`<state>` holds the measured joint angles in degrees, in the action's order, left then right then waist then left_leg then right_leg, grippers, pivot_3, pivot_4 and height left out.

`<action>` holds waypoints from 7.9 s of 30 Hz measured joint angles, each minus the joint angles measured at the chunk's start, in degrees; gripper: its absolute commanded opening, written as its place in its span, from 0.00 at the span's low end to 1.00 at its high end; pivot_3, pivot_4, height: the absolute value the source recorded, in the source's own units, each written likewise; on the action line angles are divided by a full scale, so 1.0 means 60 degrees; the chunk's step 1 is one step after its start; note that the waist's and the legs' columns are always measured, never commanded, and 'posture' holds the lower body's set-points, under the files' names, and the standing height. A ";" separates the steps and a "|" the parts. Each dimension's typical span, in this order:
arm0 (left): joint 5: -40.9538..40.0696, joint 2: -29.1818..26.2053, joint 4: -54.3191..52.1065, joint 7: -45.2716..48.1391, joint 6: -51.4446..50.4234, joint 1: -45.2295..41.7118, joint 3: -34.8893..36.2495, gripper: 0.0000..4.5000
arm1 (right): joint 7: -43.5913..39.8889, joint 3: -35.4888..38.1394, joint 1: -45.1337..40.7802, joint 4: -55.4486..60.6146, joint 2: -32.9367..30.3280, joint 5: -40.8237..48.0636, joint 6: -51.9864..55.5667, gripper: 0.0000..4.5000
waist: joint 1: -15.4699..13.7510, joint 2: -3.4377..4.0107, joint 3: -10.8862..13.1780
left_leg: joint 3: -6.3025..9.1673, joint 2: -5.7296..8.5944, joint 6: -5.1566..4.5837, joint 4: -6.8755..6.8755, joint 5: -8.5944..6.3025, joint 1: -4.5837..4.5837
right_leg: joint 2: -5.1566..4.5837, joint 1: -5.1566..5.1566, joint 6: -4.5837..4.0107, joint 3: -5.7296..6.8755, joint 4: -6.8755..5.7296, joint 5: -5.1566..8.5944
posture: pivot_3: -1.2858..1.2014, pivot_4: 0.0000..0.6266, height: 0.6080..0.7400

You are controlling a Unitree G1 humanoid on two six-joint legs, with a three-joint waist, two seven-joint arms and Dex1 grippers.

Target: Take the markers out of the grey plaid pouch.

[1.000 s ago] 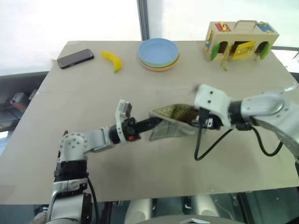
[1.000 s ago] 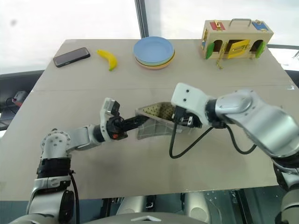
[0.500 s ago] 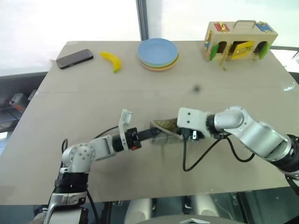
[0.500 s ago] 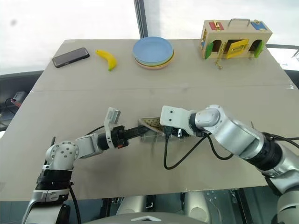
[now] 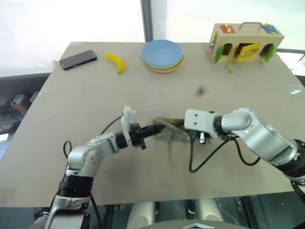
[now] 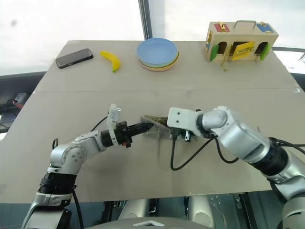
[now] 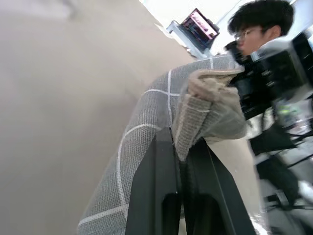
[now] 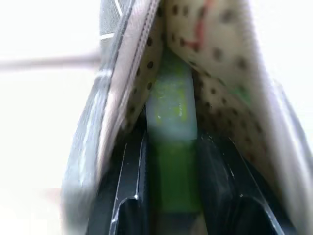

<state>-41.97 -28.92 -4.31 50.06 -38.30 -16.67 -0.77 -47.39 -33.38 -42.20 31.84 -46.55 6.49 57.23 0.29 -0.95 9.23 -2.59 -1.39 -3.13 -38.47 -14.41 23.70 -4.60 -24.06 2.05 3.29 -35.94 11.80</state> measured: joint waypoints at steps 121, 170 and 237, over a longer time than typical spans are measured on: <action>0.6012 0.0858 0.2299 -0.0704 0.9517 0.0109 -0.1638 0.00 | 0.0773 0.2261 0.3469 -0.1719 0.1752 -0.1575 -0.5179 0.08 | -0.0174 0.0021 -0.0028 | -0.0044 -0.0053 -0.0012 0.0004 -0.0009 -0.0034 | 0.0060 0.0023 0.0024 -0.0015 0.0008 -0.0033 | 0.52 0.24 1.00; 0.6342 0.0371 0.0629 -0.1921 0.6574 -0.0648 -0.1178 0.00 | 0.3583 0.5568 0.4072 -0.6235 -0.0255 -0.0912 -0.3372 0.64 | -0.0086 0.0037 -0.0033 | -0.0070 -0.0017 -0.0016 0.0008 -0.0008 -0.0059 | 0.0082 0.0032 0.0043 -0.0075 0.0007 -0.0023 | 0.52 0.24 1.00; 0.1534 0.0464 -0.0222 0.0652 0.2297 0.0558 0.0242 0.00 | 0.5224 -0.0140 -0.0983 -1.1528 0.6048 -0.4901 -1.2228 0.51 | 0.0118 0.0051 -0.0022 | -0.0060 -0.0125 0.0049 0.0010 0.0028 -0.0011 | 0.0154 -0.0033 -0.0022 -0.0058 -0.0007 -0.0063 | 0.52 0.24 1.00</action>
<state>-32.77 -26.13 -5.64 53.97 -24.52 -13.32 0.68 -16.04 -34.22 -48.09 -37.33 -10.26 -22.92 -16.13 0.99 -0.64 9.09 -2.95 -2.14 -2.83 -38.40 -14.25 23.63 -3.68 -24.25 1.92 2.94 -35.98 11.42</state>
